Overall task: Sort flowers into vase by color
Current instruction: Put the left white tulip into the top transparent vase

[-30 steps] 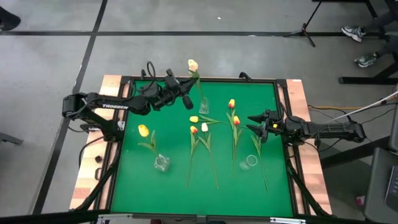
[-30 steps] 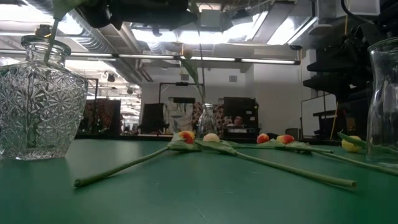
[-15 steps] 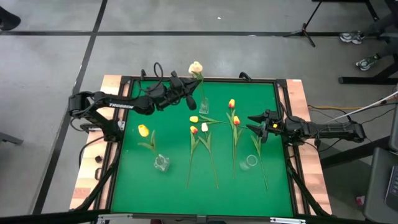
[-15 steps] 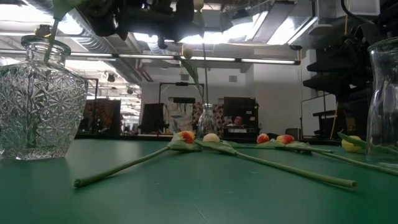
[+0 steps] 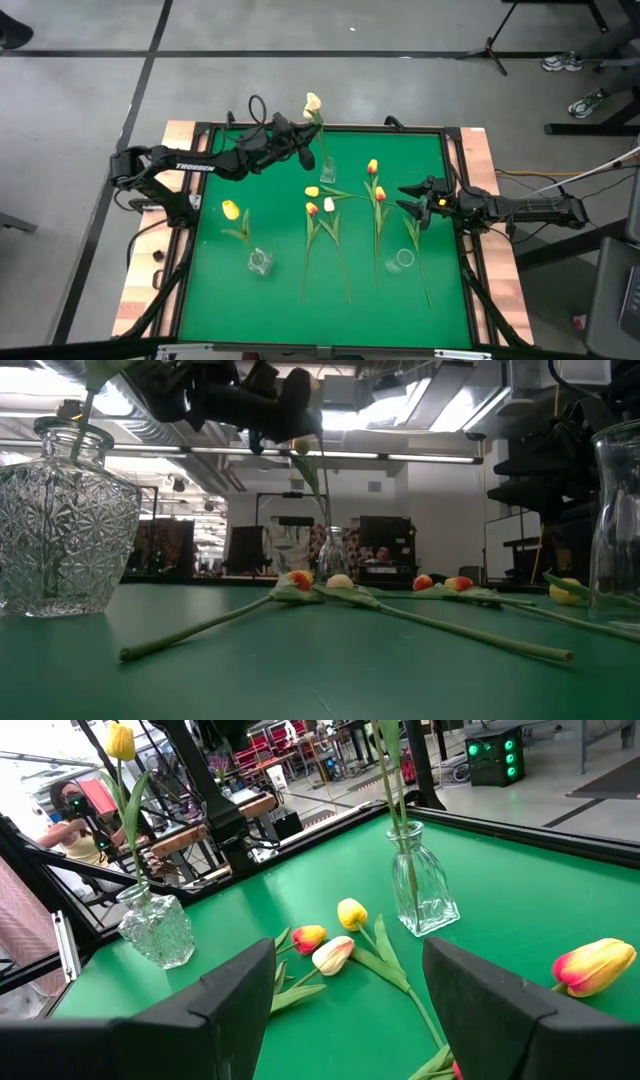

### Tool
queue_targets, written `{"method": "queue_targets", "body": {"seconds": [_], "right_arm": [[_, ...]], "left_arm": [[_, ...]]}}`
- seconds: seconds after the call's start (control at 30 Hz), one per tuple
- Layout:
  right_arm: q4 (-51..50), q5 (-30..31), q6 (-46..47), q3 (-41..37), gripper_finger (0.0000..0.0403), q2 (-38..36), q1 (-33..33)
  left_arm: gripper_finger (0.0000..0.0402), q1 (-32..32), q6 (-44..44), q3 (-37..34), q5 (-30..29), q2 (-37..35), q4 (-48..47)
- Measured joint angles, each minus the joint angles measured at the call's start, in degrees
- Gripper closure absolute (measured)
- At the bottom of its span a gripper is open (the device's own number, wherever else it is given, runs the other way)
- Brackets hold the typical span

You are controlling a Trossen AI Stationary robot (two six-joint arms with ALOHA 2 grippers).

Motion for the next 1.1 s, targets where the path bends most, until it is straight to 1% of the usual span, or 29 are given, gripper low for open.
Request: {"method": "queue_targets", "body": {"seconds": [0.37, 0.7, 0.8, 0.93, 1.1], "right_arm": [[0.01, 0.01, 0.00, 0.00, 0.0150, 0.00, 0.00], [0.05, 0.00, 0.00, -0.02, 0.0150, 0.01, 0.02], [0.08, 0.00, 0.33, 0.00, 0.0150, 0.01, 0.00], [0.51, 0.68, 2.83, -0.01, 0.0150, 0.01, 0.02], [3.99, 1.43, 4.20, -0.01, 0.0150, 0.01, -0.01]], "left_arm": [[0.0293, 0.09, -1.62, -0.02, -0.02, 0.00, -1.63], [0.0244, 0.09, -5.36, -0.02, -0.08, 0.00, -7.59], [0.0234, 0.09, -5.99, -0.02, -0.09, -0.23, -7.79], [0.0229, 0.09, -5.99, -0.04, -0.09, -2.28, -8.80], [0.0228, 0.02, -6.01, -0.04, -0.11, -6.59, -13.97]]}}
